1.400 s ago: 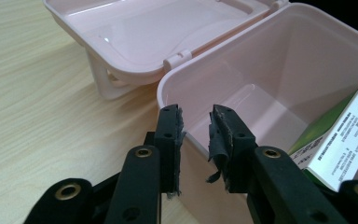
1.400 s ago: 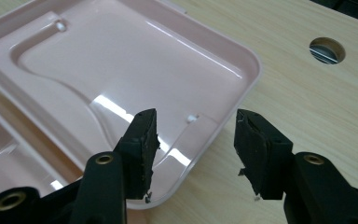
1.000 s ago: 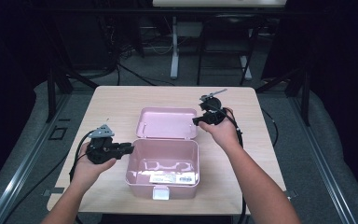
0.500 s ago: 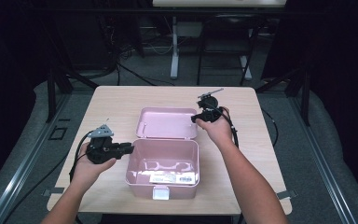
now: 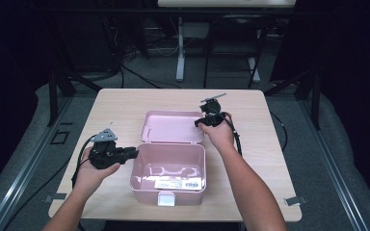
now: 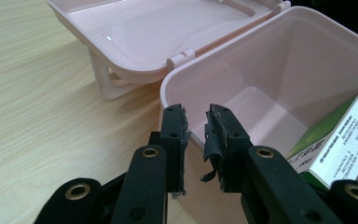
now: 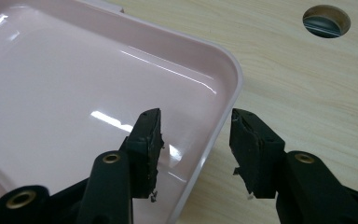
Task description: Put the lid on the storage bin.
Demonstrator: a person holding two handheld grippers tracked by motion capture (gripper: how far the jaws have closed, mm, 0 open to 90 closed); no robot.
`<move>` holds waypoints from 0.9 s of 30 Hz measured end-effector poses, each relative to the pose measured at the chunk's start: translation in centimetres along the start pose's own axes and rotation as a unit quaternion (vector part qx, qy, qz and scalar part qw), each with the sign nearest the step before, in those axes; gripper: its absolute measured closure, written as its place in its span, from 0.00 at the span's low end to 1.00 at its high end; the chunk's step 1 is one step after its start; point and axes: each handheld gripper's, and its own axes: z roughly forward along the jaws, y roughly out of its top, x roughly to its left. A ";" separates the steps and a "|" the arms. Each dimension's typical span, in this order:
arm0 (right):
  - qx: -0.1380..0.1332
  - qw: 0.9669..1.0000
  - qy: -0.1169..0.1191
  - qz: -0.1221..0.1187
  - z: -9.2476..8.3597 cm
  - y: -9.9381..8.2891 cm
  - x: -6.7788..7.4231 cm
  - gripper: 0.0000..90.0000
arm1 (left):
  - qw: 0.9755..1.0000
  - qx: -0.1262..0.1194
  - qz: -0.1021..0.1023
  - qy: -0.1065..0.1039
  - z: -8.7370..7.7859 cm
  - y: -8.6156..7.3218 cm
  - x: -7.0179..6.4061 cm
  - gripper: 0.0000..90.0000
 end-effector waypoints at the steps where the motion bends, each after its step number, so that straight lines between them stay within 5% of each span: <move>1: 0.000 1.000 -0.001 0.002 0.1 0.0 0.0 0.61 | 1.000 0.000 0.000 -0.001 0.0 0.0 0.0 0.84; 27: -0.003 0.999 -0.016 0.048 0.7 0.1 -0.5 0.81 | 1.000 0.003 0.000 0.001 0.0 0.0 -0.1 0.85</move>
